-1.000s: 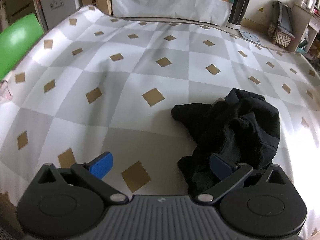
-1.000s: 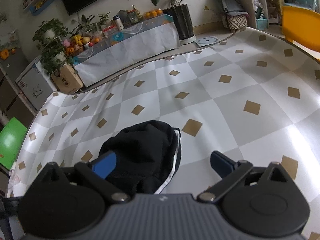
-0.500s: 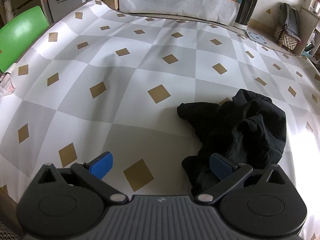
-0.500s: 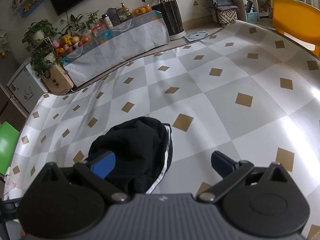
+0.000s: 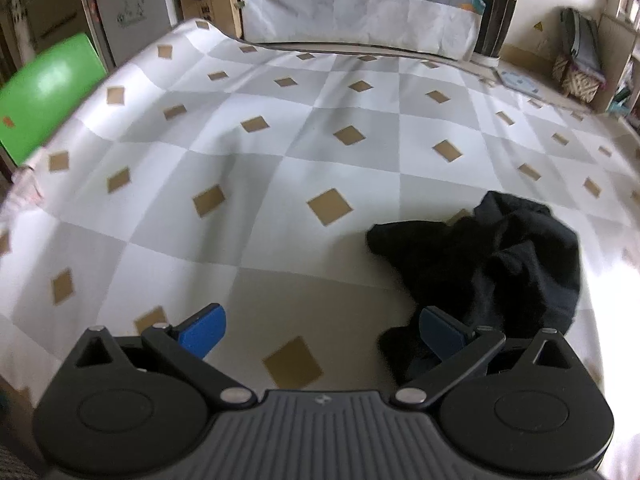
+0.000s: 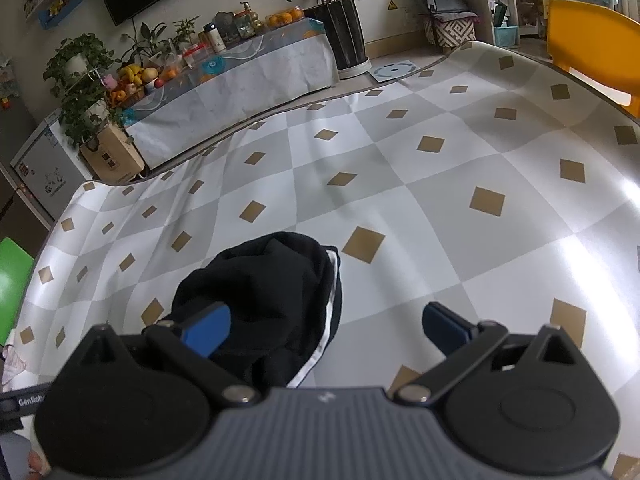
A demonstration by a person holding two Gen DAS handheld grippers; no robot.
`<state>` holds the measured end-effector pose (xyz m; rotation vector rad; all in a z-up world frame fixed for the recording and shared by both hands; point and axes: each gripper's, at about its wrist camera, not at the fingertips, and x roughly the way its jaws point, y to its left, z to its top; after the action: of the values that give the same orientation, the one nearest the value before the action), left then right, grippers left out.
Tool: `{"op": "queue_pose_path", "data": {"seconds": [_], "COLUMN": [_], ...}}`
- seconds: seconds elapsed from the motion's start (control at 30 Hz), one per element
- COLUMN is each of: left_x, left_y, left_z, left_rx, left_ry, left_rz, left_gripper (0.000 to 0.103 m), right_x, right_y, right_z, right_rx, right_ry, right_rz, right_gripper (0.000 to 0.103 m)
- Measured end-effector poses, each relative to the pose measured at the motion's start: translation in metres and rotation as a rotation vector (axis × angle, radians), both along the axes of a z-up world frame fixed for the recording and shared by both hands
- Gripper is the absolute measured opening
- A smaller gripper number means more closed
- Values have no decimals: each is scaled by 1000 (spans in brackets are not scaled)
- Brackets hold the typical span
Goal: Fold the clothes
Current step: 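Move the open right tool toward the black garment's edge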
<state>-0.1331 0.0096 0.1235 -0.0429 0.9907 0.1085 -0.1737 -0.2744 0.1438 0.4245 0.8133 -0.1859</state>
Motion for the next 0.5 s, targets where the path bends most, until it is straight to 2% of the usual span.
{"op": "queue_pose_path", "data": {"seconds": [0.1, 0.23, 0.3, 0.4, 0.5], "left_x": [-2, -16, -23, -31, -36], "left_y": [3, 5, 1, -8, -6], "left_z": [1, 2, -1, -4, -2], "left_rx": [-15, -119, -145, -116, -89], "left_ry": [13, 37, 62, 93, 87], "left_rz": [21, 35, 20, -31, -55], "left_gripper": [103, 103, 103, 103, 103], "right_x": [3, 15, 23, 38, 54], "right_y": [4, 12, 17, 31, 47], "right_z": [0, -1, -2, -3, -5], "right_rx": [-7, -26, -28, -56, -96], "right_ry": [1, 8, 8, -7, -21], "right_rz": [12, 14, 12, 24, 46], "right_gripper": [103, 103, 103, 103, 103]}}
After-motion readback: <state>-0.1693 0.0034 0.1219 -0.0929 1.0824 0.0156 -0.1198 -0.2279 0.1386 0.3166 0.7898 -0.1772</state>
